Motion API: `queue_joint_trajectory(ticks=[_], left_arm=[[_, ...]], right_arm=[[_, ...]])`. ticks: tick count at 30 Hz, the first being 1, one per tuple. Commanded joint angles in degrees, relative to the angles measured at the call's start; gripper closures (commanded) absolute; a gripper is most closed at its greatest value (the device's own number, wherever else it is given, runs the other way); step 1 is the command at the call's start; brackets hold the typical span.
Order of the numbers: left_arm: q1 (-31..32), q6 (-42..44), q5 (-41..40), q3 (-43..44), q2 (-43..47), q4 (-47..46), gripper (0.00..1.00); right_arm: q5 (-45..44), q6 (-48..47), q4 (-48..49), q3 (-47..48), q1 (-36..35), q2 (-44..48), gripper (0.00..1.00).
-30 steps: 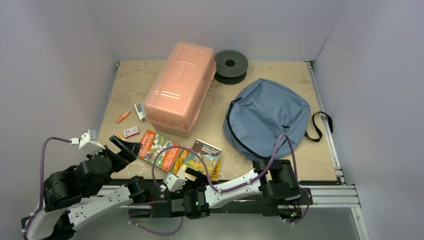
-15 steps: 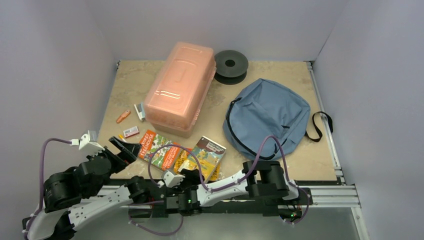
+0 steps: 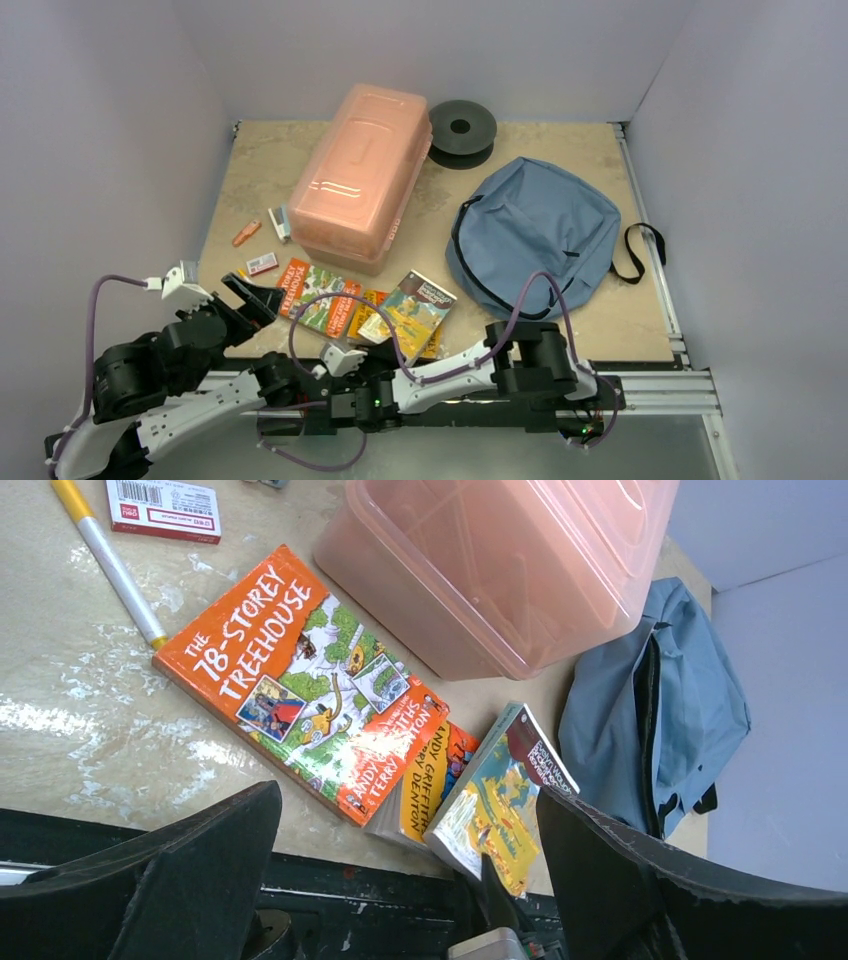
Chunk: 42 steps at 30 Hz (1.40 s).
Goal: Pack the student bag
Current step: Pick up the book from the center of the board.
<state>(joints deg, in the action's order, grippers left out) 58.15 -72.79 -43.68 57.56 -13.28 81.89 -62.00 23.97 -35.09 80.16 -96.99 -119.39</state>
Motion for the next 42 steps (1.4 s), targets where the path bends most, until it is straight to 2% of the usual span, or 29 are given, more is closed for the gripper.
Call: queue_joint_trajectory(ticks=[1,6,10,14,26,33,36,39,41,42], left_arm=[[-0.23,1.94,0.53,-1.07,-2.41,-2.62,0.00],[-0.23,4.79,4.61,-3.90,-4.87,-8.20,0.00],[-0.21,6.35,5.56,-5.25,-5.41,-12.05,0.00],[-0.23,7.46,6.28,-5.27,-6.70,-15.26,0.00],[-0.23,8.00,19.23,-11.34,-18.78,-32.50,0.00],[-0.19,8.87,22.49,-14.20,-21.00,-39.20,0.00],[-0.47,11.43,27.10,-17.35,-19.35,-48.96,0.00],[-0.95,12.66,30.73,-19.82,-17.89,-57.06,0.00],[-2.03,9.19,31.97,-19.49,-17.52,-58.44,0.00],[-2.53,5.83,32.66,-18.91,-17.41,-58.27,0.00]], right_arm=[[6.64,-0.24,2.54,-0.87,1.02,8.45,1.00],[23.02,-2.60,8.57,-7.80,5.99,21.60,1.00],[36.91,-0.68,13.93,-13.83,13.37,33.49,1.00],[44.85,1.38,16.57,-16.32,19.12,40.85,1.00],[57.27,2.83,15.51,-17.39,36.21,48.31,1.00],[54.48,2.83,5.68,-7.99,38.74,51.40,1.00],[62.48,2.83,6.89,-6.87,44.62,54.14,1.00],[75.40,4.20,9.39,-7.01,52.87,55.45,1.00],[80.93,2.96,11.25,-7.14,54.96,55.98,1.00],[80.65,0.60,12.21,-7.49,55.00,56.59,1.00]])
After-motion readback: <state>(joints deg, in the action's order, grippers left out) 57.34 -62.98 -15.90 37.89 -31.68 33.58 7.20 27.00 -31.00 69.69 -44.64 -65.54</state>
